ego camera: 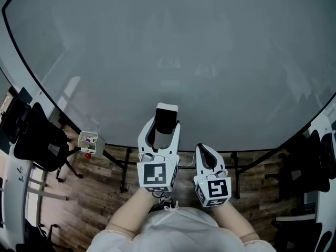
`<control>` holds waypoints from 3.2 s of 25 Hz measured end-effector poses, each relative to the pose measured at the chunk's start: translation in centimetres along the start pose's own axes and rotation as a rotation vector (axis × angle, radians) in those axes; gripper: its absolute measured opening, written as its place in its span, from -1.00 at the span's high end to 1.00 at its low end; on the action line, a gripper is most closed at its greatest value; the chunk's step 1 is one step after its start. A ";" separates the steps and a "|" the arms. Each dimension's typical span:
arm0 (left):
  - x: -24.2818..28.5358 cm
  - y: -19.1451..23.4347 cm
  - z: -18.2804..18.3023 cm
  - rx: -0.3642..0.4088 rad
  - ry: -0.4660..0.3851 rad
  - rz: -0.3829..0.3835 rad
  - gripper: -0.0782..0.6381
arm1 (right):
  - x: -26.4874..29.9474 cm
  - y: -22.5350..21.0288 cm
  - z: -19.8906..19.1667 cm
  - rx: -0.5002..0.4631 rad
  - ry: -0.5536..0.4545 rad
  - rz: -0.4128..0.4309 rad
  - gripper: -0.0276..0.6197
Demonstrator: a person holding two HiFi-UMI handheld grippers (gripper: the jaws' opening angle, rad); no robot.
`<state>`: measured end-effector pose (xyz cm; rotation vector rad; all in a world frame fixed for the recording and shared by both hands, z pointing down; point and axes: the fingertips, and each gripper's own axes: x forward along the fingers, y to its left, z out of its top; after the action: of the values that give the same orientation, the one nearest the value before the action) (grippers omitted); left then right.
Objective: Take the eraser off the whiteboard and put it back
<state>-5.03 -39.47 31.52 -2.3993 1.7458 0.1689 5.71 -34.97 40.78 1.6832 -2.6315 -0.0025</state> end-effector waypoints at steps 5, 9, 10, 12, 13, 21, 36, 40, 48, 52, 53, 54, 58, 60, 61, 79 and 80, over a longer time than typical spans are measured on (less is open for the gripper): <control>1.7 0.9 1.0 0.005 -0.013 0.000 0.06 | 0.5 -0.2 0.0 -0.005 0.003 -0.009 0.83; 2.8 0.7 0.4 0.058 -0.008 -0.010 0.06 | 1.0 -0.4 -0.2 -0.005 0.008 -0.014 0.83; 2.9 0.7 0.3 0.069 -0.007 -0.009 0.06 | 1.1 -0.5 -0.3 -0.005 0.012 -0.016 0.83; 3.1 0.8 0.2 0.081 -0.009 0.000 0.06 | 1.2 -0.6 -0.4 0.001 0.018 -0.021 0.83; 3.1 0.8 0.2 0.084 -0.011 0.005 0.06 | 1.3 -0.7 -0.5 0.004 0.019 -0.023 0.83; 3.4 0.8 0.3 0.077 -0.022 0.016 0.06 | 1.2 -1.0 -0.7 0.007 0.025 -0.035 0.83; 1.0 -0.3 1.1 0.102 -0.044 0.003 -0.07 | 0.0 -1.1 -1.0 0.012 0.032 -0.026 0.83; -0.6 -0.6 -1.6 0.067 0.021 -0.003 -0.07 | -0.2 -0.7 -1.4 0.016 0.040 -0.013 0.83; -4.0 -2.6 -7.2 0.018 0.146 -0.039 0.21 | -0.7 -0.2 -2.2 0.022 0.058 0.008 0.83; -4.7 -2.9 -8.0 0.022 0.165 -0.030 0.47 | -0.7 0.3 -2.3 0.031 0.055 0.018 0.83; -4.8 -3.0 -8.2 0.020 0.171 -0.029 0.54 | -0.8 0.3 -2.2 0.032 0.052 0.020 0.83; -4.9 -3.1 -8.5 0.016 0.177 -0.027 0.62 | -0.8 0.4 -2.2 0.034 0.049 0.022 0.83; -5.3 -3.2 -9.1 -0.005 0.197 -0.024 0.73 | -0.9 0.5 -1.9 0.038 0.038 0.022 0.83; -5.4 -3.1 -9.3 -0.007 0.203 -0.026 0.73 | -0.9 0.6 -1.8 0.038 0.032 0.025 0.83; -5.5 -3.1 -9.3 -0.007 0.206 -0.026 0.73 | -0.9 0.7 -1.7 0.036 0.029 0.027 0.83; -6.0 -2.7 -10.0 -0.009 0.224 -0.021 0.73 | -1.0 1.8 -1.7 0.013 0.027 0.055 0.83; -6.0 -2.7 -10.0 -0.012 0.226 -0.020 0.73 | -1.0 1.8 -1.7 0.014 0.029 0.055 0.83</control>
<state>-4.44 -35.11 42.67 -2.5284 1.8141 -0.0996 4.51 -33.33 42.52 1.6013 -2.6619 0.0409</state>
